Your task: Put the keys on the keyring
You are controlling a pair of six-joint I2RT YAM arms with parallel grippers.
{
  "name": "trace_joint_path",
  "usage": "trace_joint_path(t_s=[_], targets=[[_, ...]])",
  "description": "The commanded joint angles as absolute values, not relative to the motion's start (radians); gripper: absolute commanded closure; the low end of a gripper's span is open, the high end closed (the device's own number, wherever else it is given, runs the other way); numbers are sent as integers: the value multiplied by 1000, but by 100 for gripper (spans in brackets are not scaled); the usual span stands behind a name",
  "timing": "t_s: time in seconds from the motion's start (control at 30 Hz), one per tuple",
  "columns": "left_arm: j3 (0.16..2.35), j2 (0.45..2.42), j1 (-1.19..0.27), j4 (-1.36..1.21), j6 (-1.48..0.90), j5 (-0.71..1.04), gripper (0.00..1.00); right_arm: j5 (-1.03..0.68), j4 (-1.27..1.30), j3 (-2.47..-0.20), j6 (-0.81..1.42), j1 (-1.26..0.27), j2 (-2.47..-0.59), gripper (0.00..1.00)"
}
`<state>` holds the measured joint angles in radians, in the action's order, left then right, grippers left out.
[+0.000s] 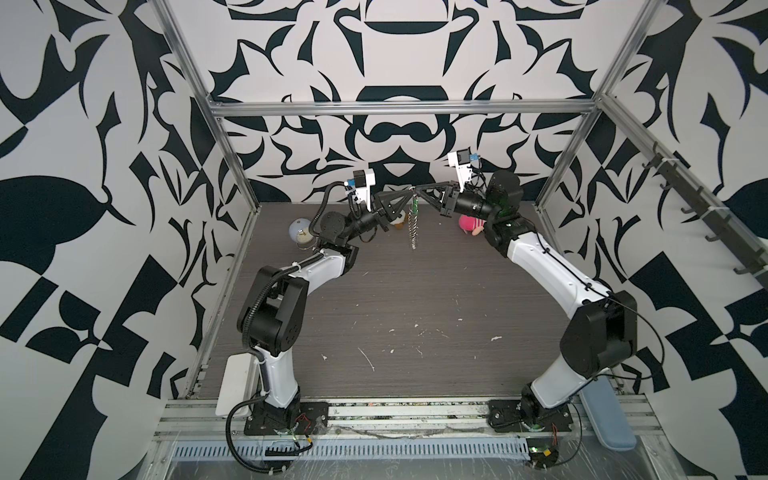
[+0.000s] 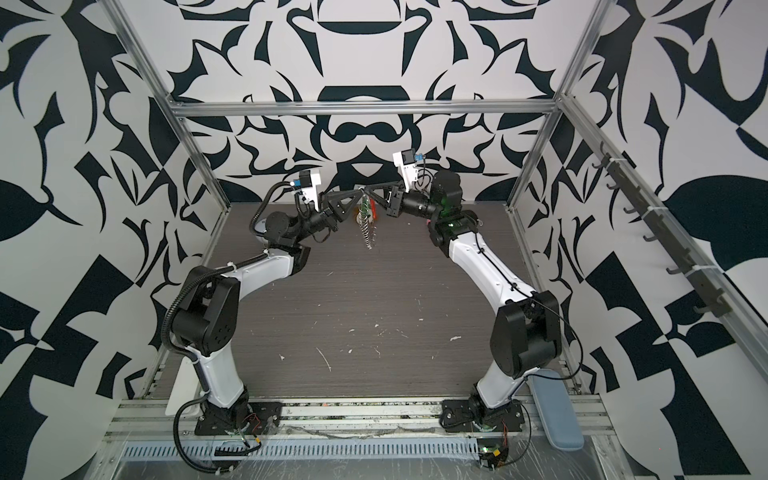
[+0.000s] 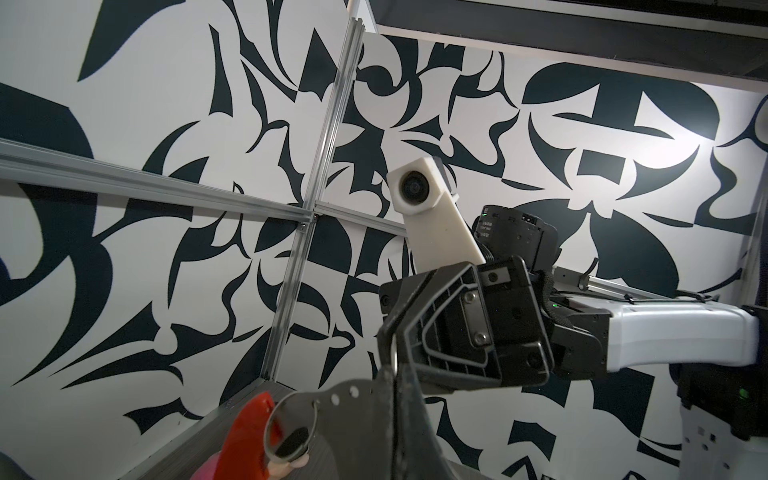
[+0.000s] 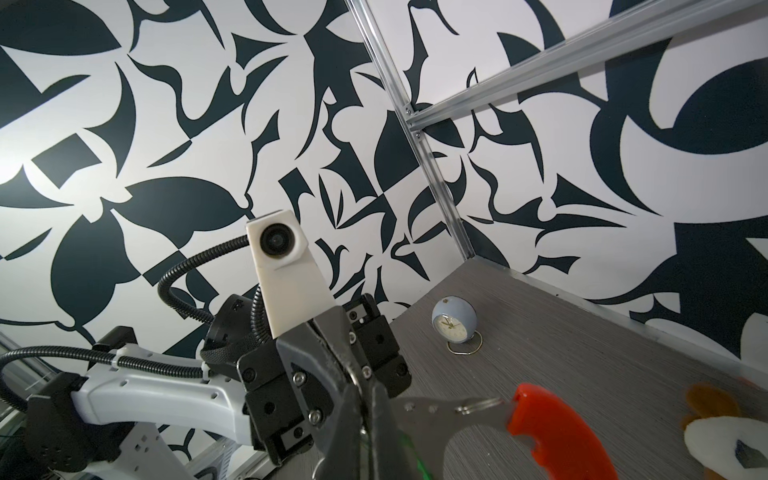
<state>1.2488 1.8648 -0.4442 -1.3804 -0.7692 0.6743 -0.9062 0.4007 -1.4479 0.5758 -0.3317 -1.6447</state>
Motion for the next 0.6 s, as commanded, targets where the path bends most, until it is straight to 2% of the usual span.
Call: trace_joint_path(t_s=[0.0, 0.2, 0.4, 0.57], targets=[[1278, 1834, -441, -1442, -761, 680, 100, -925, 442, -1456, 579, -341, -1625, 100], [1241, 1831, -428, -1442, -741, 707, 99, -905, 336, -1479, 495, -343, -1597, 100], [1184, 1811, -386, -1421, -704, 730, 78, -849, 122, -1538, 320, -345, -1588, 100], [1142, 1779, -335, -1362, -676, 793, 74, -802, -57, -1598, 162, -345, -1609, 100]])
